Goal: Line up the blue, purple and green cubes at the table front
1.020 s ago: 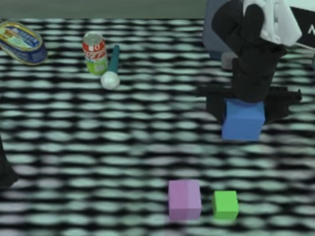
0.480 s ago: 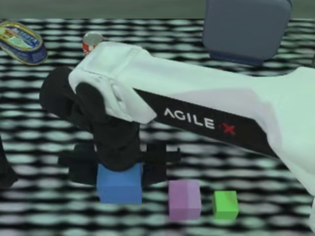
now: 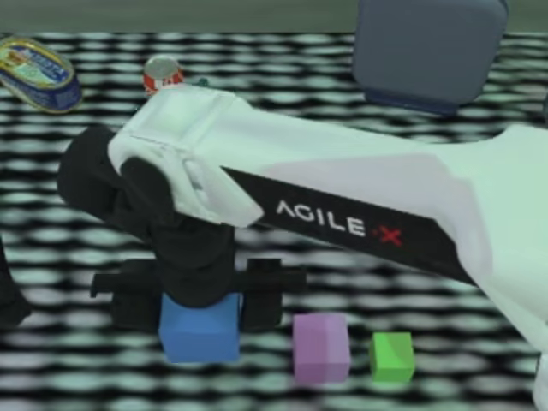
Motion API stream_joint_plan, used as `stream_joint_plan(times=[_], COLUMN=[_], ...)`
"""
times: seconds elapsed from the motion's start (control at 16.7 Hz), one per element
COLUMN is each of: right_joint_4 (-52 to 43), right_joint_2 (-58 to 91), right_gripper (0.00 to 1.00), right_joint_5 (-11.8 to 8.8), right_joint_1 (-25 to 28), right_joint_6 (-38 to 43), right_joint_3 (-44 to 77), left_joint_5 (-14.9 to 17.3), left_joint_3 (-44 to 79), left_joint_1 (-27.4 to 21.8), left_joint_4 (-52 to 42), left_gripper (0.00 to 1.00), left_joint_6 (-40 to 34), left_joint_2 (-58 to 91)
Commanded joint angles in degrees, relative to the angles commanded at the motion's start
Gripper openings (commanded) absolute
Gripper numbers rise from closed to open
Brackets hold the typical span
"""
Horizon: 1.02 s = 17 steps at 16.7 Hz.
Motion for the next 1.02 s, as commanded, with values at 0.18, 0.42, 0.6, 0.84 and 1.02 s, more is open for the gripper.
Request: stream_joint_plan(times=[0.18, 0.42, 0.6, 0.84, 1.02], right_joint_4=[5.3, 12.6, 13.2, 13.2, 13.2], right_joint_2=[0.9, 2.3, 2.5, 2.5, 2.5], right_gripper=[0.0, 0.0, 0.0, 0.23, 0.45], right_joint_5=[0.0, 0.1, 0.1, 0.1, 0.1], right_joint_1=[0.0, 0.2, 0.2, 0.2, 0.2], right_joint_6=[0.1, 0.2, 0.2, 0.2, 0.2], right_joint_3=[-4.3, -10.3, -10.9, -10.9, -10.9], left_joint_5=[0.0, 0.0, 0.0, 0.0, 0.0], left_joint_3=[0.0, 0.0, 0.0, 0.0, 0.0], left_joint_1=[0.0, 0.0, 0.0, 0.0, 0.0], left_joint_4=[0.0, 0.0, 0.0, 0.0, 0.0], left_gripper=[1.0, 1.0, 1.0, 1.0, 1.0], left_joint_6=[0.0, 0.0, 0.0, 0.0, 0.0], left_joint_2=[0.0, 0.0, 0.0, 0.0, 0.0])
